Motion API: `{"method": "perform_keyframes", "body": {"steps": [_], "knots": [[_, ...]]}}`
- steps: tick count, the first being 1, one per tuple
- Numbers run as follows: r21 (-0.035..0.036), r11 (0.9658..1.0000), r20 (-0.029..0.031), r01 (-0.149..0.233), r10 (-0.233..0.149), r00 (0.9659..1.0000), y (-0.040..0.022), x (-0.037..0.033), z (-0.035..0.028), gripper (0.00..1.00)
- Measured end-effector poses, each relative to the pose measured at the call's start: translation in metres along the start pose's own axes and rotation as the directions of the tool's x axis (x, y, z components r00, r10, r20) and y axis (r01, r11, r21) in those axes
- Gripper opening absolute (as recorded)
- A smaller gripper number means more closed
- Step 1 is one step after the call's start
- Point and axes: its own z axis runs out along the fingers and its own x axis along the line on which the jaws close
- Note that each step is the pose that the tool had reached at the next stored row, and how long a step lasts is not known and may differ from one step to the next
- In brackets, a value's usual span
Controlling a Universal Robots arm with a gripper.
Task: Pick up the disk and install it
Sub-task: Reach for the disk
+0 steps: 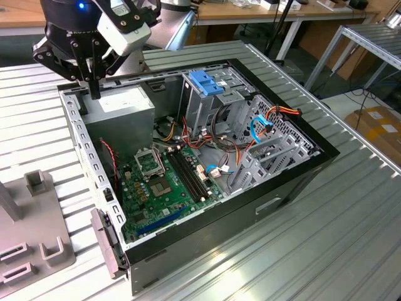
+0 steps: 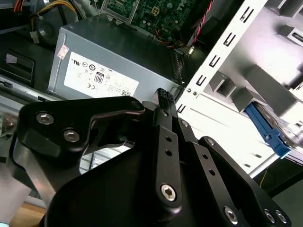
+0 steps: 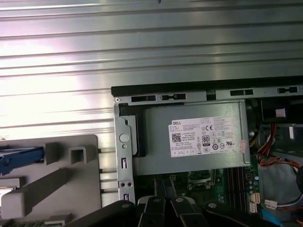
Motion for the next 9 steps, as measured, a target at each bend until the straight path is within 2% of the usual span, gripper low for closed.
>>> {"method": "perform_keyframes", "body": {"steps": [9], "knots": [[0.0001, 1.0000, 0.0000, 0.000, 0.000, 1.0000, -0.0011, 0.0148, -0.0004, 0.11]]}}
